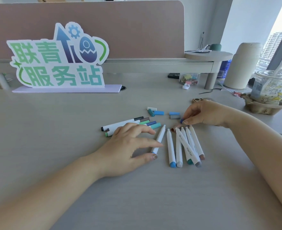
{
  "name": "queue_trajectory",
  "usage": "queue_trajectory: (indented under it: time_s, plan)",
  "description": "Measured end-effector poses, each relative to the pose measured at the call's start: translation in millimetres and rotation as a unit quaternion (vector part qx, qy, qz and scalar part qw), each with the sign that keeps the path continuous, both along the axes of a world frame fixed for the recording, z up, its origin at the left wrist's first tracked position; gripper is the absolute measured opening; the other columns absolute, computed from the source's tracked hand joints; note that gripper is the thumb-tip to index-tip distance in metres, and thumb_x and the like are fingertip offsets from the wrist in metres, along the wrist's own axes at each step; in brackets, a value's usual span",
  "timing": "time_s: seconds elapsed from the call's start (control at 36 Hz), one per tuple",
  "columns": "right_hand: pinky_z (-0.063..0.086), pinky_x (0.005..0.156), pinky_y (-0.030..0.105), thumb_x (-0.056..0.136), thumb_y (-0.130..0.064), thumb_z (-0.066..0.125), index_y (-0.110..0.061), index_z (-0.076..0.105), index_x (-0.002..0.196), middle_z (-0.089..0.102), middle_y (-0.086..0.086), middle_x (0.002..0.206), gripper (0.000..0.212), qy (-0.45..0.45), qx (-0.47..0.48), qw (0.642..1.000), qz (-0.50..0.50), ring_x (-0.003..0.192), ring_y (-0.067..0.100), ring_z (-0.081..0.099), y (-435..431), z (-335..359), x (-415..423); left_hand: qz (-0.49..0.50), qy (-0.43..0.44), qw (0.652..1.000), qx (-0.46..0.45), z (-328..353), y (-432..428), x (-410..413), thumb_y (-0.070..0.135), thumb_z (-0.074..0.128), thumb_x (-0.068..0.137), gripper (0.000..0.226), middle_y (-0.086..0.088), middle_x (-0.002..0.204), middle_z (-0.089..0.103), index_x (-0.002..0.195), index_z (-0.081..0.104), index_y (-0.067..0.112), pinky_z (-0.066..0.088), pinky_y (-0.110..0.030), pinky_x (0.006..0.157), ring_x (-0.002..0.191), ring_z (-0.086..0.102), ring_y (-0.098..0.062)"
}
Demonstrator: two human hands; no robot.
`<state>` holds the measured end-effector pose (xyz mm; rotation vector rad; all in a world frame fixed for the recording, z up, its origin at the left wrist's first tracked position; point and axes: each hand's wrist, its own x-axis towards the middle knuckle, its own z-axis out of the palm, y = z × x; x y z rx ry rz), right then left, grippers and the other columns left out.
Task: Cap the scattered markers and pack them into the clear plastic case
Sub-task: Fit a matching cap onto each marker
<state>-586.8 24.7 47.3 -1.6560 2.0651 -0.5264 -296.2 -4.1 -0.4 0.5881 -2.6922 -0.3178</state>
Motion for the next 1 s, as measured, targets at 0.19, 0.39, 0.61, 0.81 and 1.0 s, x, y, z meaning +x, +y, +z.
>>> queue_trajectory:
  time_s: [0.19,0.39,0.61,0.81,1.0]
  plan:
    - [0.046,0.089,0.027,0.076,-0.026,0.076,-0.024,0.074,0.080,0.072,-0.007,0.081,0.005,0.007,-0.013,1.000,-0.002,0.089,0.009,0.063,-3,-3,1,0.024,0.024,0.999,0.003,-1,-5,3,0.064,0.039,0.083,0.041,0.029,0.118,0.047,0.112,0.062,0.047,0.030,-0.033,0.104,0.120,0.034,0.003]
    - [0.045,0.072,0.018,0.087,-0.027,0.066,-0.020,0.071,0.090,0.066,-0.010,0.088,0.009,0.003,-0.146,0.987,-0.063,0.084,0.007,0.057,-11,-14,5,0.067,0.069,0.995,-0.020,1,-9,0,0.057,0.050,0.080,0.031,0.026,0.104,0.057,0.104,0.062,0.040,0.040,-0.031,0.092,0.102,0.047,0.006]
    - [0.048,0.090,0.035,0.092,-0.041,0.052,-0.029,0.066,0.116,0.061,-0.004,0.115,0.029,0.123,-0.082,0.988,-0.033,0.104,0.018,0.055,-26,-24,12,0.147,0.061,0.984,-0.075,1,-8,0,0.068,0.040,0.071,0.048,0.021,0.097,0.056,0.084,0.073,0.035,0.037,-0.033,0.085,0.094,0.049,-0.010]
    - [0.050,0.088,0.038,0.088,-0.034,0.062,-0.023,0.069,0.100,0.066,-0.003,0.101,0.018,0.094,-0.097,0.990,-0.038,0.098,0.016,0.058,-22,-22,17,0.146,0.107,0.979,-0.097,3,-8,0,0.044,0.058,0.075,0.019,0.018,0.092,0.060,0.074,0.069,0.028,0.043,-0.036,0.076,0.087,0.055,-0.015]
    - [0.054,0.081,0.034,0.083,-0.027,0.069,-0.021,0.065,0.096,0.066,-0.005,0.091,0.014,0.077,-0.129,0.988,-0.034,0.085,0.014,0.063,-21,-19,22,0.190,0.173,0.965,-0.059,9,-12,4,0.037,0.056,0.081,0.011,0.020,0.088,0.061,0.082,0.064,0.031,0.041,-0.026,0.074,0.083,0.054,-0.008]
